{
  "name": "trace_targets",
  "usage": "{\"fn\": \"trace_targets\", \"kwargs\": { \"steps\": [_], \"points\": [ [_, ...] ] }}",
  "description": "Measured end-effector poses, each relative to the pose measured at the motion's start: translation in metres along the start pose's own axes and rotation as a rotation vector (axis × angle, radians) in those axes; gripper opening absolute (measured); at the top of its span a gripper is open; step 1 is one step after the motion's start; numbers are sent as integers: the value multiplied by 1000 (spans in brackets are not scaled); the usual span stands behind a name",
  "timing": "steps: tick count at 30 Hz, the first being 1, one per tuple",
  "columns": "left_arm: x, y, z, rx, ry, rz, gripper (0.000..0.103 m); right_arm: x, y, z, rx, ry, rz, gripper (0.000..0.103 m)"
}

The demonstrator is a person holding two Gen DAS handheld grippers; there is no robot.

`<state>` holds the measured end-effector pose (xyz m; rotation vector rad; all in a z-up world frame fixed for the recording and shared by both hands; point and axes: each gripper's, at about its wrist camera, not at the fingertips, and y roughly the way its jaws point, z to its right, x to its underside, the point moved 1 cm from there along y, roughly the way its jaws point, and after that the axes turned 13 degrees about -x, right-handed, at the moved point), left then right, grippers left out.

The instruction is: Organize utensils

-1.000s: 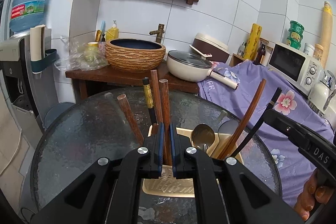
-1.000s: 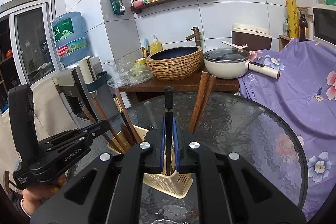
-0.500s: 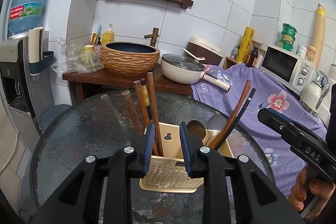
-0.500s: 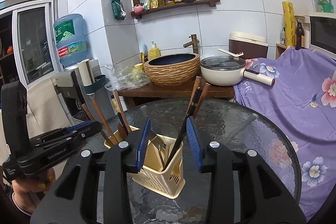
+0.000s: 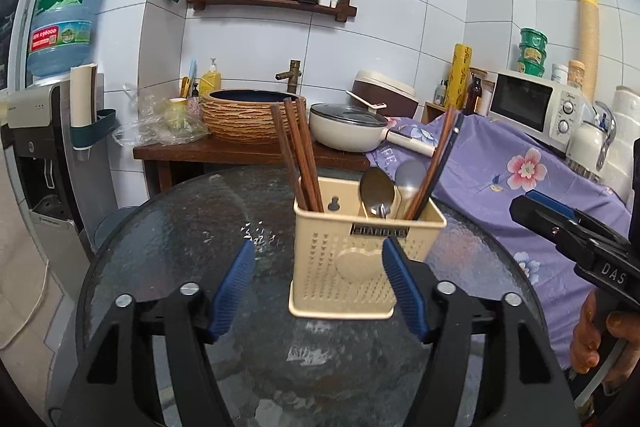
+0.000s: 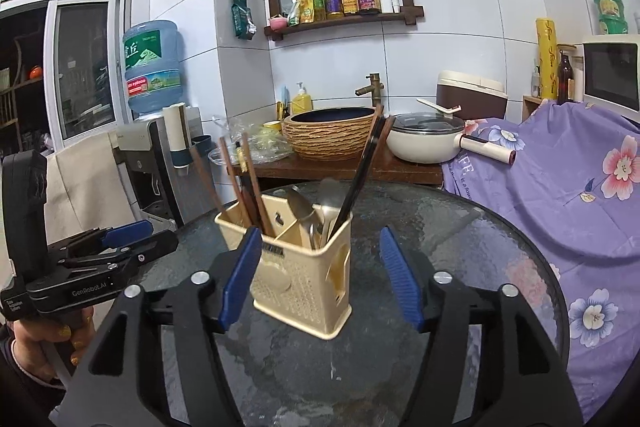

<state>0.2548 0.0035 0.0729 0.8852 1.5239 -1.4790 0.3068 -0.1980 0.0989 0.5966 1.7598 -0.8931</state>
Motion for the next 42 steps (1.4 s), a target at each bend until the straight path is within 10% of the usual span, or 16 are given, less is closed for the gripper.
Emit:
{"fn": "trace_targets", "kwargs": {
  "steps": [8, 27, 42],
  "points": [
    [58, -42, 2, -35, 47, 49, 96, 63, -33, -28, 18, -41, 10, 89],
    [140, -114, -7, -74, -2, 8, 96, 146, -103, -89, -25, -18, -4, 97],
    [168, -195, -19, -144, 19, 132, 96, 171, -174, -144, -28, -102, 107, 97]
  ]
}}
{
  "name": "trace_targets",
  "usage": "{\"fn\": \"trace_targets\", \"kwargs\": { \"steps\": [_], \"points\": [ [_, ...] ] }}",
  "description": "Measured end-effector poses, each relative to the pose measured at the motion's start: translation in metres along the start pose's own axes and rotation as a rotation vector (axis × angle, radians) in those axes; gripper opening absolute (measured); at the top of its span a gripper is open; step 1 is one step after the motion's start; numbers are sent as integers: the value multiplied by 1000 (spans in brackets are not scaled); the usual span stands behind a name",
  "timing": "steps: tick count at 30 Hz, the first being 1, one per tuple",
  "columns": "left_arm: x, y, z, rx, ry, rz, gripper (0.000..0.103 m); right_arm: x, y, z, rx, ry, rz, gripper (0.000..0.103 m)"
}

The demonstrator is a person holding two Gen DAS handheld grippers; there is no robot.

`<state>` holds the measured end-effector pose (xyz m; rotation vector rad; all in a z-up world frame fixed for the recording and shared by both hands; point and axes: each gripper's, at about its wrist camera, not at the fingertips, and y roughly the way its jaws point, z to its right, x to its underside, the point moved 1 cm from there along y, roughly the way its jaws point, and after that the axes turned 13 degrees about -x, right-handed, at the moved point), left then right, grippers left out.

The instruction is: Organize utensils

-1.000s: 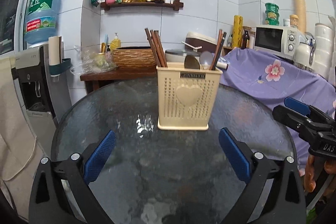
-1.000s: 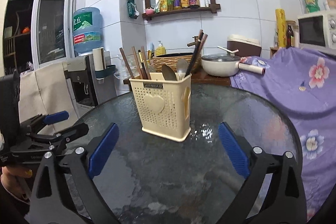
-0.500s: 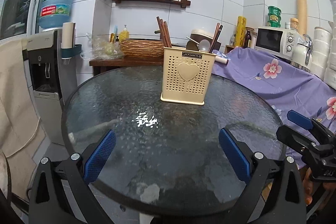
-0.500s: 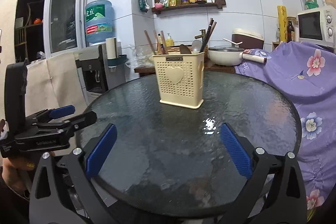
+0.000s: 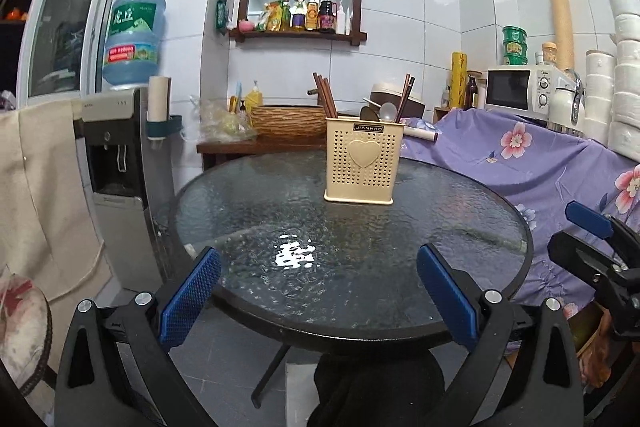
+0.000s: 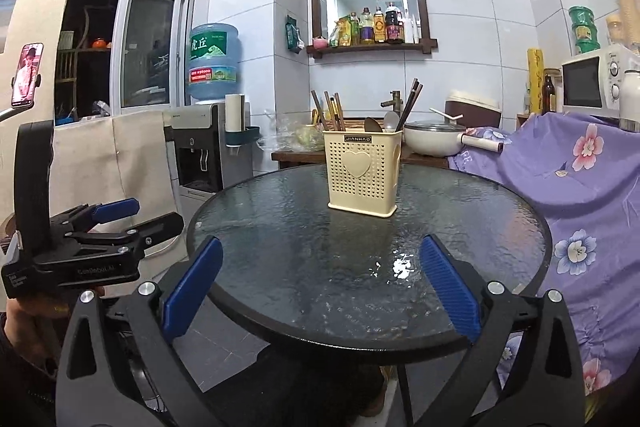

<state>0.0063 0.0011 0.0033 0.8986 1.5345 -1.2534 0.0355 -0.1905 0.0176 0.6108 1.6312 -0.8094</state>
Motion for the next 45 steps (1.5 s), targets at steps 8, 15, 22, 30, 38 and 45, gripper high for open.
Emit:
{"fn": "trace_targets", "kwargs": {
  "steps": [8, 15, 22, 30, 38, 45],
  "points": [
    [4, 0, -2, 8, -22, -13, 96, 2, -8, -2, -6, 26, 12, 97],
    [6, -1, -6, 2, -32, -11, 97, 4, -9, 3, -12, 49, 13, 97],
    [6, -1, -7, 8, -40, -12, 96, 5, -8, 4, -15, 49, 6, 97],
    [6, -1, -8, 1, -47, -20, 97, 6, -7, 4, -17, 57, -1, 97],
    [7, -1, -6, 0, -40, -27, 97, 5, -4, 3, -17, 54, -4, 97],
    [7, 0, -4, -8, -29, -35, 97, 5, -4, 3, -17, 62, -5, 97]
  ]
}}
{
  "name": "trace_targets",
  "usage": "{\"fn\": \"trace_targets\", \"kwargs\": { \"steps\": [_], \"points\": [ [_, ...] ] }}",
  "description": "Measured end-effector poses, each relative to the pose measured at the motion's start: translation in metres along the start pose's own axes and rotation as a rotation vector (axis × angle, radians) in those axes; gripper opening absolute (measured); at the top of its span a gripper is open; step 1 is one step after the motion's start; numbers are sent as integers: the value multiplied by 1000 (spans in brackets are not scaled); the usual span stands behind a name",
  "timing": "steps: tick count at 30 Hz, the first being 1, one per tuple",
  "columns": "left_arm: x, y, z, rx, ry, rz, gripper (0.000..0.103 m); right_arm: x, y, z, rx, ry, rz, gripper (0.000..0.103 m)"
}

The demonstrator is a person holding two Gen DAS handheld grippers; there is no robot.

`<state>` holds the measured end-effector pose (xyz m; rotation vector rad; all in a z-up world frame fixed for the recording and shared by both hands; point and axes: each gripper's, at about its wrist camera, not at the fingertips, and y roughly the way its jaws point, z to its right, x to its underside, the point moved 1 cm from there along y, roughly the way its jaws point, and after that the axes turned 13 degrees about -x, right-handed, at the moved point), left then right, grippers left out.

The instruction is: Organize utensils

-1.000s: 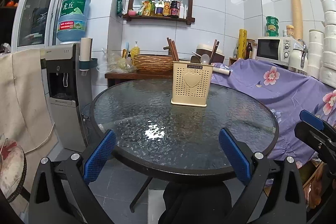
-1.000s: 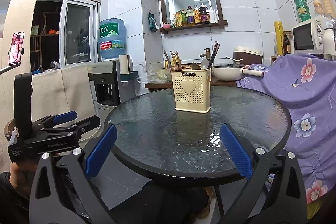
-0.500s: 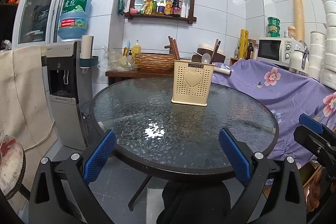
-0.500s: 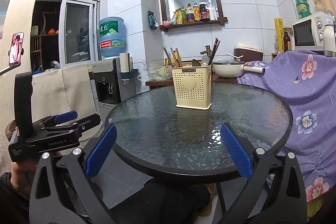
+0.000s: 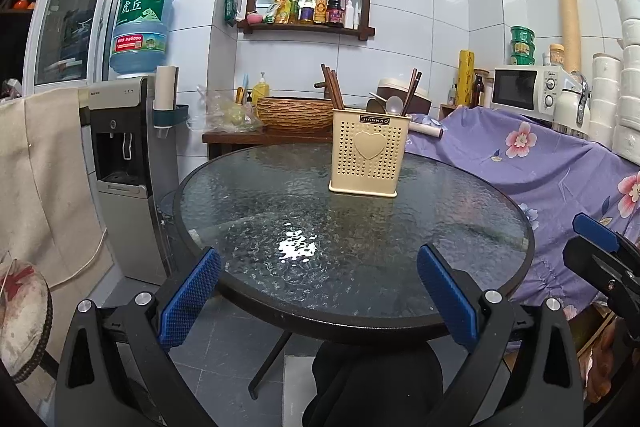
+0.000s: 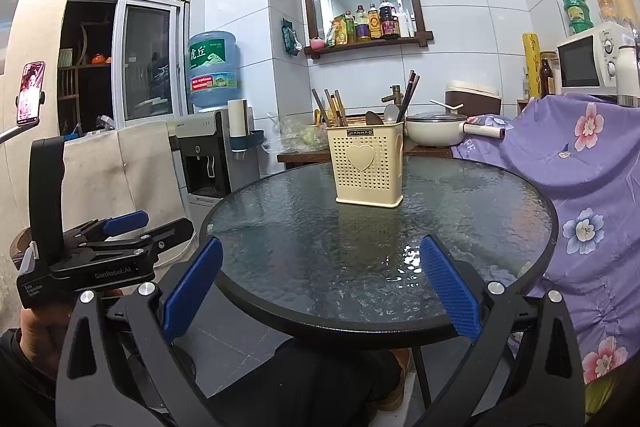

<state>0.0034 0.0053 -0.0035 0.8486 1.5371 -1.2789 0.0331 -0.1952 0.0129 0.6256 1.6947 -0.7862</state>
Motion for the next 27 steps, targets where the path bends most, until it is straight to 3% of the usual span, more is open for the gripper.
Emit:
{"fn": "trace_targets", "kwargs": {
  "steps": [27],
  "points": [
    [0, 7, -4, -15, -9, -51, 97, 2, 2, 4, -11, 14, -17, 97]
  ]
}}
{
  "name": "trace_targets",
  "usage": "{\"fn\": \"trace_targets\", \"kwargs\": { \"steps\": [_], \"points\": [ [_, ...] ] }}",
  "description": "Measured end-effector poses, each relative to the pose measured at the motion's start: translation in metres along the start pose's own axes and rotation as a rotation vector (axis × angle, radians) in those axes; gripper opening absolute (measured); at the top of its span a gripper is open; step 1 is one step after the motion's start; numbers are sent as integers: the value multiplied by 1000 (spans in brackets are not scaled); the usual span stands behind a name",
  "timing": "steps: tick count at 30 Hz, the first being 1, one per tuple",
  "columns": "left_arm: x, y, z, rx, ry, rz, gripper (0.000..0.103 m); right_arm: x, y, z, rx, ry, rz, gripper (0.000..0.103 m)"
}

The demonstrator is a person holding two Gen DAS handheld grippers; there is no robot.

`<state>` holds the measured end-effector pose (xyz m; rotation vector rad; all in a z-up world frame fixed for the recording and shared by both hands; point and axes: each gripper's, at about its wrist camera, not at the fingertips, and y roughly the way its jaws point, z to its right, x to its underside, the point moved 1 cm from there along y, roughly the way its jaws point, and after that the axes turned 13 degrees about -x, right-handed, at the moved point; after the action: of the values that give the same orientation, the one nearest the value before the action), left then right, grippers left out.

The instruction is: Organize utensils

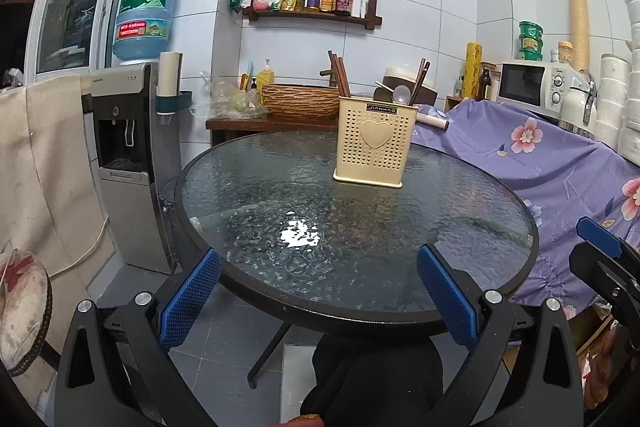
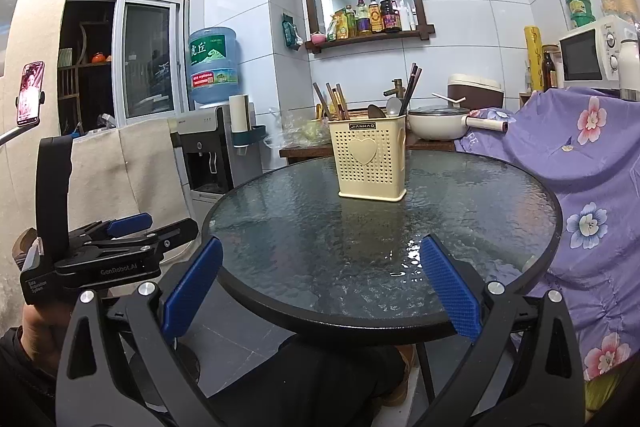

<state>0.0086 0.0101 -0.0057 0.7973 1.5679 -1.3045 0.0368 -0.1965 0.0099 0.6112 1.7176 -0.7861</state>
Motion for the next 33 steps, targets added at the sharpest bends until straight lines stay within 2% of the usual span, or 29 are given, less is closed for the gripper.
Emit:
{"fn": "trace_targets", "kwargs": {
  "steps": [11, 19, 33],
  "points": [
    [2, 2, 3, 18, 5, -25, 97, 3, 1, 7, 25, 4, -17, 97],
    [2, 4, 6, -12, 31, -32, 97, 3, 3, 9, 28, 15, -25, 97],
    [3, 3, 8, -18, 53, -31, 97, 4, 3, 14, 25, 23, -30, 97]
  ]
}}
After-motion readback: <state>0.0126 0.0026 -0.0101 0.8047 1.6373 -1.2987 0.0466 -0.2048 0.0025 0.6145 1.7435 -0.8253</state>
